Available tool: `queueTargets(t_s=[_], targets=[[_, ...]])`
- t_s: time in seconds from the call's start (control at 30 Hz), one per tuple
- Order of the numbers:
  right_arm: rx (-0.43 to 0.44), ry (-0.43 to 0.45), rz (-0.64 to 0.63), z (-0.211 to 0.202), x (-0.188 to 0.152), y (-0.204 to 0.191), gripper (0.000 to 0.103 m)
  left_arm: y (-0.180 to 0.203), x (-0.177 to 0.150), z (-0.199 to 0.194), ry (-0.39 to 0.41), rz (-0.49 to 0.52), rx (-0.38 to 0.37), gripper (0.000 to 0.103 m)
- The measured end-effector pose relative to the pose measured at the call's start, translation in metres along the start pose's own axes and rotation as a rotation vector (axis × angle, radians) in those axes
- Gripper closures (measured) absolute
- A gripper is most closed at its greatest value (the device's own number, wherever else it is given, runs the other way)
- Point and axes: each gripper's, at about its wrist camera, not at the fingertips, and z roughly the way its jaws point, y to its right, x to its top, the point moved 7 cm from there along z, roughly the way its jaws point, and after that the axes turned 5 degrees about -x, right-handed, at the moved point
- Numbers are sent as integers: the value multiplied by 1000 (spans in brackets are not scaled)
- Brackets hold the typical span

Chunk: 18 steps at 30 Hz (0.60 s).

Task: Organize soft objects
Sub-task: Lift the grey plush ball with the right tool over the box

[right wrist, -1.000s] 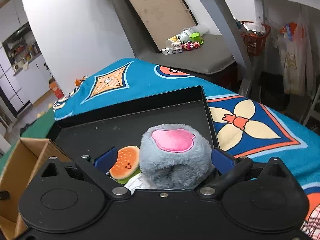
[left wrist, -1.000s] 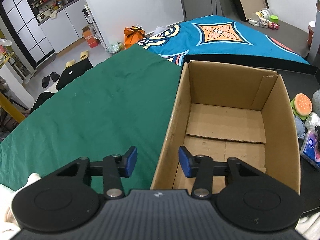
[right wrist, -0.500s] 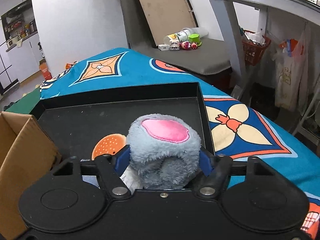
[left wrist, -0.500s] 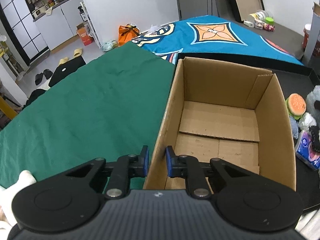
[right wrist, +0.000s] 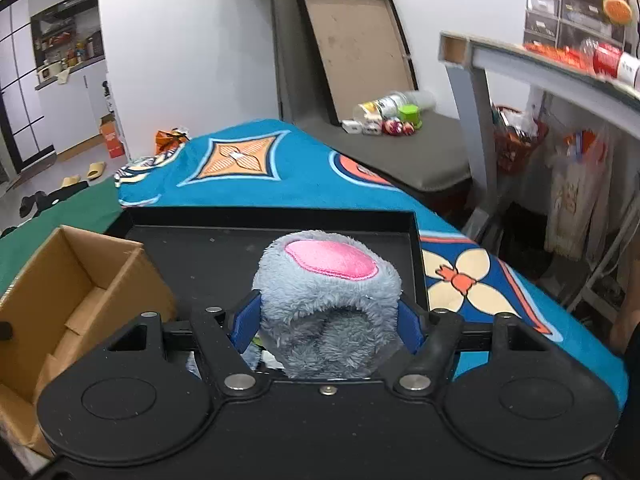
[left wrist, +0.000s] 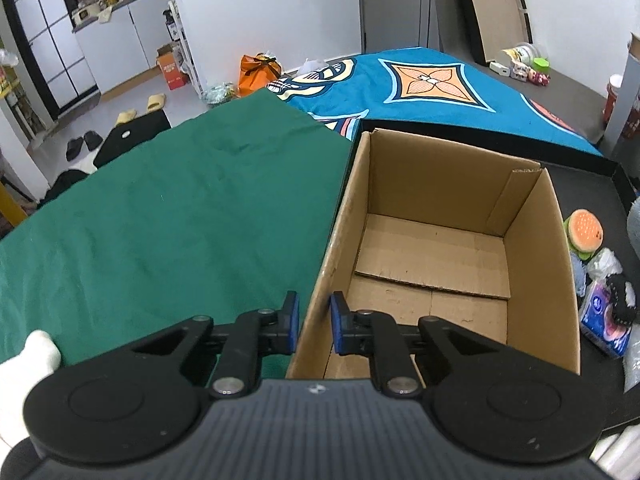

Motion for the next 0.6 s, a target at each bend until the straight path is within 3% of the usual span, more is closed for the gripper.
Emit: queueTargets(t_s=[0.6], targets=[[35, 57, -115, -38, 22, -63, 36, -6, -3, -7, 24, -23, -42, 88]])
